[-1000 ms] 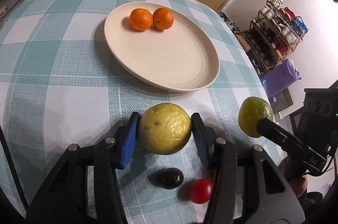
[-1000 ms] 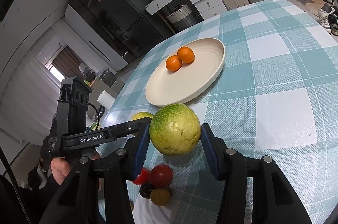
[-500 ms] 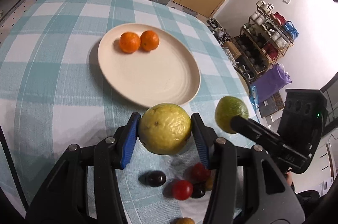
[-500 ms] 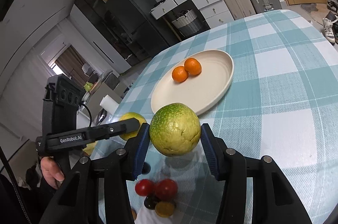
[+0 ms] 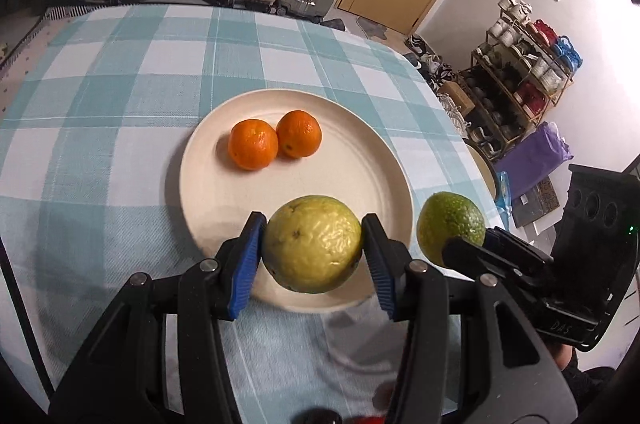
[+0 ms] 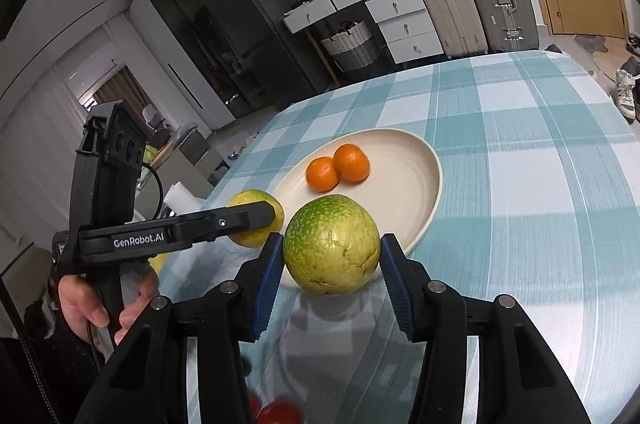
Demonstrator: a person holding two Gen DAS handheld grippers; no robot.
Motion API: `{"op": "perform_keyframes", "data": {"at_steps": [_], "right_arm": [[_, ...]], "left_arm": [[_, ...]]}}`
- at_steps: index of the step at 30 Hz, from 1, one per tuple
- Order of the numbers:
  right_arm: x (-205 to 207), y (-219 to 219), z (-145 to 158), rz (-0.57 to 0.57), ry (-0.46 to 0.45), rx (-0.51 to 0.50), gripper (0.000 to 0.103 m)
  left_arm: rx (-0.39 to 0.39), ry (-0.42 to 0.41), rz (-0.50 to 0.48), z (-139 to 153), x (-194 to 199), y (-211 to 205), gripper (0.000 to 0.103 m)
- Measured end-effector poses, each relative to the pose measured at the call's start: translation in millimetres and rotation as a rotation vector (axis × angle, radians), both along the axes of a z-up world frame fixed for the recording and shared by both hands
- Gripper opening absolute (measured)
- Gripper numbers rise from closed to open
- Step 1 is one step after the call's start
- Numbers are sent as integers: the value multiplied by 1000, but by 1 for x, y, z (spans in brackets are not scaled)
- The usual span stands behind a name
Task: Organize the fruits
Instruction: 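Carry the lemon and lime to the plate and open both tools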
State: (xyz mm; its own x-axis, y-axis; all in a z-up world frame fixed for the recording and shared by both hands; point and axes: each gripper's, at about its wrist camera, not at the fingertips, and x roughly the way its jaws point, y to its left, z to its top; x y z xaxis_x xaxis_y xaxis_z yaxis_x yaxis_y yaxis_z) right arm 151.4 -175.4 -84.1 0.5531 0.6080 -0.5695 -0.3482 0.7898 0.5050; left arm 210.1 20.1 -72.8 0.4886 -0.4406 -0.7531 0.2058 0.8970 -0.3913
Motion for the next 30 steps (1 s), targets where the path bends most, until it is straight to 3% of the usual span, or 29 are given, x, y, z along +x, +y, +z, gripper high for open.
{"op": "perform_keyframes", "data": {"at_steps": [10, 23, 26, 28, 30], "right_arm": [[46, 11, -14, 1, 25, -43, 50], [76, 15, -29, -33, 62, -61, 50], [77, 12, -27, -56, 47, -31, 58], [74, 12, -21, -60, 18, -24, 69], [69, 11, -13, -74, -25, -32, 70]], "left_arm": [[-16, 53, 21, -27, 51, -7, 47], [-32, 76, 4, -35, 81, -18, 47], [-46, 56, 4, -27, 82, -18, 47], [-50, 49, 0, -22, 82, -18, 47], [-47, 33, 2, -16, 80, -17, 47]]}}
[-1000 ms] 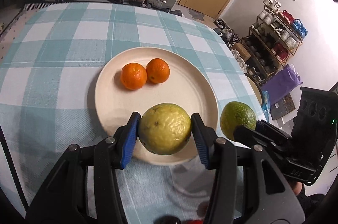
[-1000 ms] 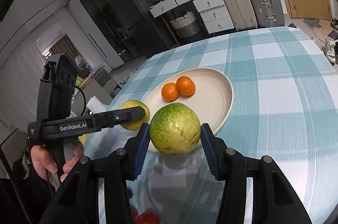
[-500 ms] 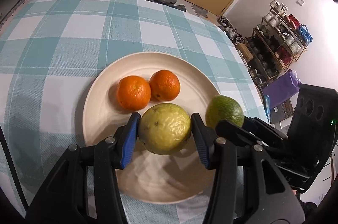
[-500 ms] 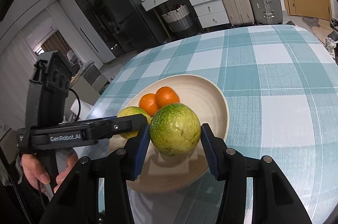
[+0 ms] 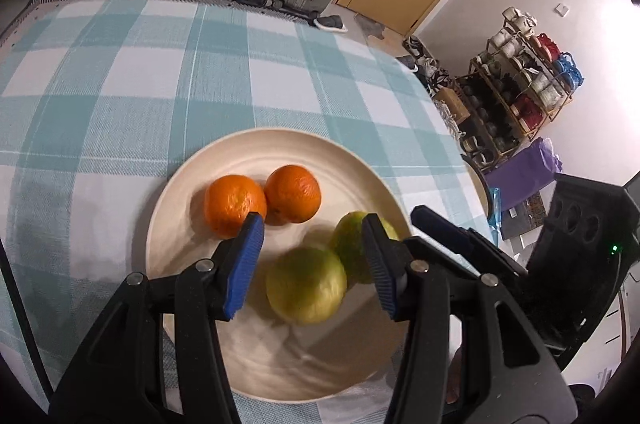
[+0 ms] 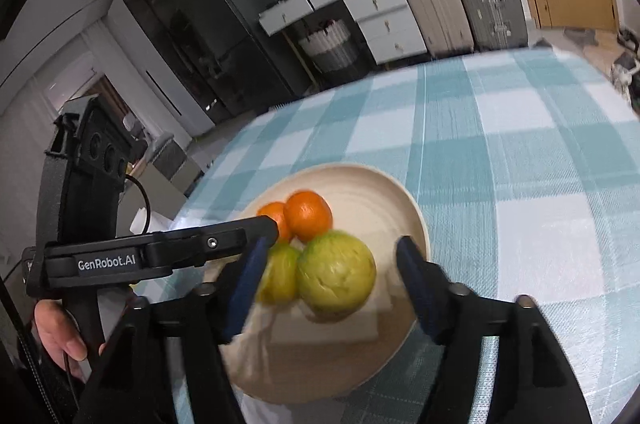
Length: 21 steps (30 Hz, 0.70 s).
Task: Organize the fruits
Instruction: 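Carry the lemon and lime to the plate and open both tools, then withdraw both tools from the plate toward the remaining small fruit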
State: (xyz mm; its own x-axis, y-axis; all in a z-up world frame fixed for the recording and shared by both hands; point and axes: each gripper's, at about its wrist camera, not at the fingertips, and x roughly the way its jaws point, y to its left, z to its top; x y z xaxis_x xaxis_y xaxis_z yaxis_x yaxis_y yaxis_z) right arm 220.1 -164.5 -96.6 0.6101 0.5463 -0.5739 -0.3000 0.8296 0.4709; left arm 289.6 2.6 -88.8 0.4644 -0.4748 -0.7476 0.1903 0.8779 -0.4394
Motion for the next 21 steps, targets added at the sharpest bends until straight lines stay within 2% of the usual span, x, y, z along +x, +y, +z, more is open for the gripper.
{"op": "perform_keyframes", "data": {"at_steps": [7, 12, 14, 17, 21], "right_arm": [[-19, -11, 18, -34, -29, 8, 72], [-34, -17, 26, -46, -35, 8, 72], [-40, -19, 29, -52, -42, 8, 76], [-52, -23, 36, -72, -58, 3, 81], [-67, -27, 44, -85, -83, 6, 86]], "left_arm": [[17, -28, 11, 15, -18, 4, 48], [64, -53, 22, 24, -37, 6, 49], [100, -72, 28, 28, -46, 6, 55], [157, -97, 30, 35, -62, 6, 56], [178, -141, 48, 47, -81, 8, 56]]}}
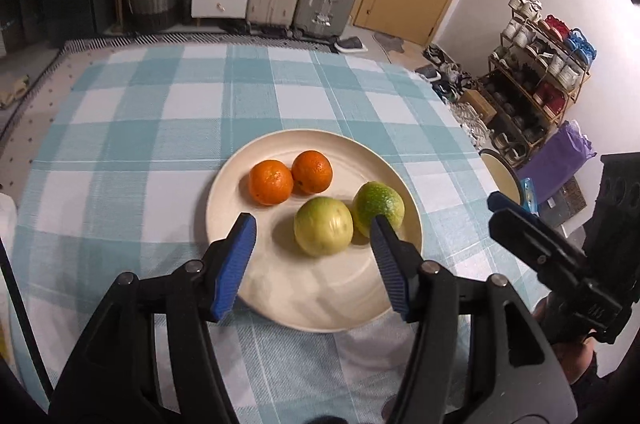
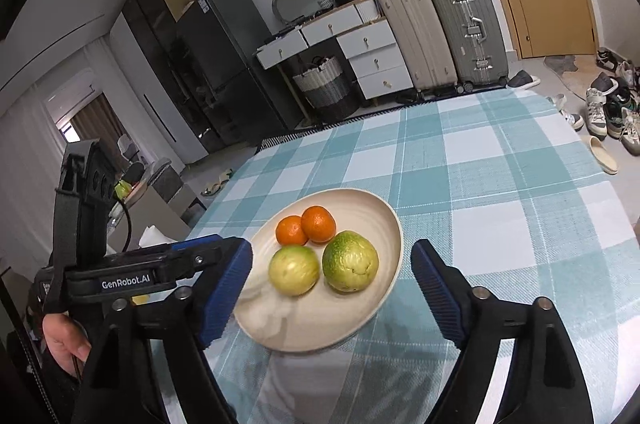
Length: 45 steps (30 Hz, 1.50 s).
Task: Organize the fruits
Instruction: 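Withdraw both tools from the plate toward the remaining small fruit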
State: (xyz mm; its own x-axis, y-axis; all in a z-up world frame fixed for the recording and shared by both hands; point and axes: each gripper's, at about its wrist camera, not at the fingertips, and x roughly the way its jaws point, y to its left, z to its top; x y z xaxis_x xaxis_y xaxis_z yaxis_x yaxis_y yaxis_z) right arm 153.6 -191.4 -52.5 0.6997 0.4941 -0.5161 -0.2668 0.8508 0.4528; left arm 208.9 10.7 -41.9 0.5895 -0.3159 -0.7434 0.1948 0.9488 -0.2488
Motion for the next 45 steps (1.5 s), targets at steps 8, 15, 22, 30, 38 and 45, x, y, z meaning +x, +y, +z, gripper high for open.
{"op": "perform_keyframes", "data": {"at_steps": [8, 15, 22, 30, 38, 45], "right_arm": [[-25, 1, 15, -4, -41, -12, 90], [-46, 5, 29, 2, -82, -14, 91], [-68, 5, 38, 10, -107, -2, 102], [-93, 9, 47, 25, -144, -12, 103], [-117, 12, 49, 25, -167, -40, 103], [-132, 16, 39, 27, -160, -98, 103]], "left_arm": [[48, -26, 49, 17, -32, 6, 68], [66, -53, 81, 25, -61, 12, 80], [109, -69, 123, 34, -89, 18, 83], [103, -85, 134, 39, -119, 24, 91], [98, -104, 160, 39, -151, 29, 102], [103, -87, 158, 19, -176, 31, 102]]}}
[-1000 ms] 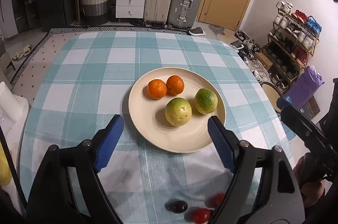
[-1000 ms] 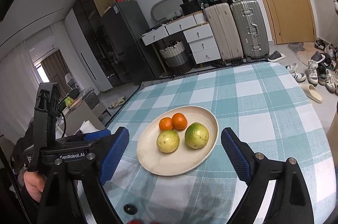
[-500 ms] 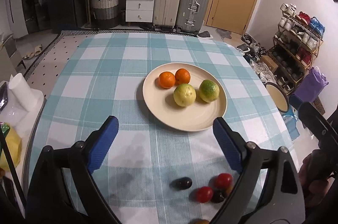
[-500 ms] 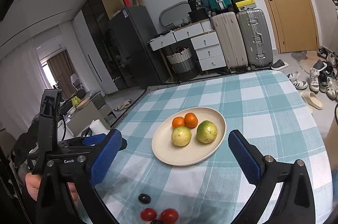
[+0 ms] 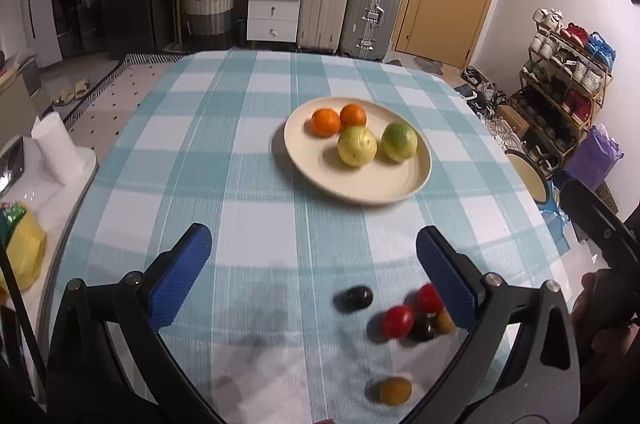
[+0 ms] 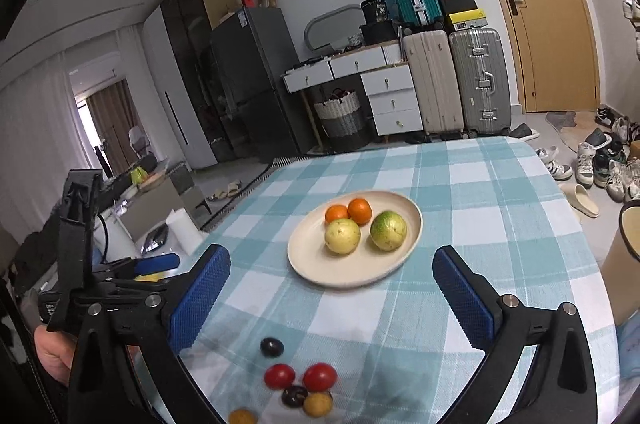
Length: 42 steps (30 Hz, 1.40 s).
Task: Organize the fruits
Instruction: 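Withdraw both tools from the plate toward the remaining small fruit, then lower the left tool onto a brownish-yellow round fruit and close it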
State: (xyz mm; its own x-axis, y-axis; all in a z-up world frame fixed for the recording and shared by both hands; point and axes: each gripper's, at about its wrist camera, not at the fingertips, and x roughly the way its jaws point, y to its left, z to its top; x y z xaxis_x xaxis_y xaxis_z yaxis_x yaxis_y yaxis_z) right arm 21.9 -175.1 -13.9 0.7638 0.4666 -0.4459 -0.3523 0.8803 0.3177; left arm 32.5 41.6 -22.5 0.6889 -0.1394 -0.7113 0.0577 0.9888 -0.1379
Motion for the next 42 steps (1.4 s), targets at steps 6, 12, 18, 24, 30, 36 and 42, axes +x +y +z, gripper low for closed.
{"op": "perform_keyframes", "data": {"at_steps": [6, 12, 18, 24, 30, 36, 42], "right_arm": [[-14, 0, -14, 26, 1, -30, 103], [-24, 5, -27, 30, 17, -82, 103], [-33, 8, -35, 41, 19, -92, 103], [-40, 10, -39, 57, 14, -81, 103], [-43, 11, -43, 65, 20, -76, 103], [-45, 12, -48, 61, 33, -105, 103], [-46, 9, -54, 56, 57, -109, 103]], "left_arm": [[-25, 30, -75, -21, -18, -4, 102], [-65, 48, -130, -41, -41, -11, 102], [-84, 109, -139, -64, -49, -13, 102], [-81, 137, -165, -78, -56, -20, 102], [-67, 171, -185, -89, -61, -29, 102], [-63, 187, -228, -94, -62, -37, 102], [-72, 204, -260, -100, -61, -43, 99]]}}
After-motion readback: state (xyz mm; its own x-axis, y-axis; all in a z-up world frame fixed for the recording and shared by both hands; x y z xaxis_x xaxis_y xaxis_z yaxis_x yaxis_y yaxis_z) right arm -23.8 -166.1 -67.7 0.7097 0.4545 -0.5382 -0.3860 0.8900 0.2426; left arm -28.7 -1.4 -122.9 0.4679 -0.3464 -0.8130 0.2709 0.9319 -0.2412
